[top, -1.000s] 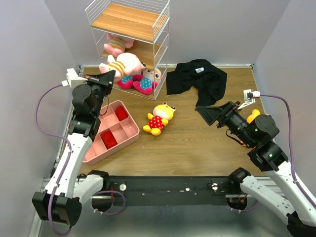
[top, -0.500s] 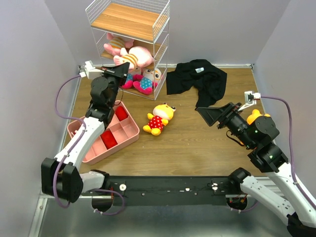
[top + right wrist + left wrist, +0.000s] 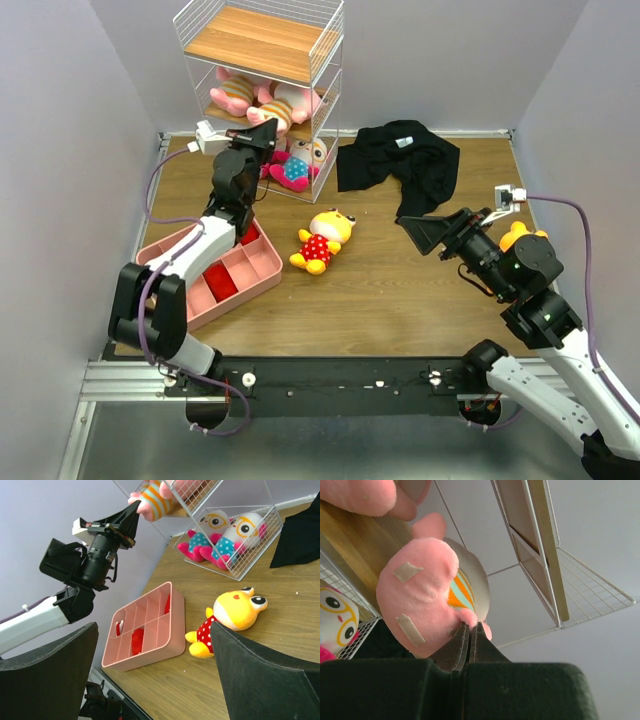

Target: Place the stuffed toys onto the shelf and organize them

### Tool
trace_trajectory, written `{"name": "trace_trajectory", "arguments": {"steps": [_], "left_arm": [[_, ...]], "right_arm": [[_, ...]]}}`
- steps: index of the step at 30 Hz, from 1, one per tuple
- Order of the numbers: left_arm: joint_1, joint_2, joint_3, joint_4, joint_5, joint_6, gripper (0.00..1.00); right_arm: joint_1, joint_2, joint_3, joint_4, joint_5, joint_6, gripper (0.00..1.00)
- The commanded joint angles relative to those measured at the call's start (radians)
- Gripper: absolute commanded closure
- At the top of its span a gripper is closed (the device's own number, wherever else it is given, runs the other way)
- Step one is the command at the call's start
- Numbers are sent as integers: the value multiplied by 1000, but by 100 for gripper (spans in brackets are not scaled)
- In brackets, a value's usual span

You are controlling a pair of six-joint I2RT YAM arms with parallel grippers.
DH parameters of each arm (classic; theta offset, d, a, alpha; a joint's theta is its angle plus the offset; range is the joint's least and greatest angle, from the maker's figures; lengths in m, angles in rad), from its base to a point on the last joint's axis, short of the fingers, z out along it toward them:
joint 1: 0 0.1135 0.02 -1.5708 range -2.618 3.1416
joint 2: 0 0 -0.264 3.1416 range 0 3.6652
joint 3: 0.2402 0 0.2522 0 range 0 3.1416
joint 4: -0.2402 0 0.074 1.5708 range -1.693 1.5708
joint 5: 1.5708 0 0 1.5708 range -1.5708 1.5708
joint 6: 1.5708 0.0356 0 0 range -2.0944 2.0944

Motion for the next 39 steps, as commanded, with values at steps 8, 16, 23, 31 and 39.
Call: {"name": "trace_trajectory", "arguments": {"steps": [8, 16, 23, 31, 39], "left_arm": [[-26, 150, 123, 163, -12, 17, 100], [-40, 228, 200, 148, -9, 25, 100], [-43, 254, 205, 151, -26, 37, 100], [-43, 228, 198, 135, 5, 62, 60], [-43, 130, 137, 42, -37, 62, 39]], "right_arm": [[-4, -27, 12, -28, 49, -38, 0], [-4, -52, -8, -39, 66, -40, 0], [-4, -75, -9, -48, 61, -41, 0], [-4, -93, -14, -65, 61, -34, 0], [-4, -135, -3, -117, 35, -17, 0]]}}
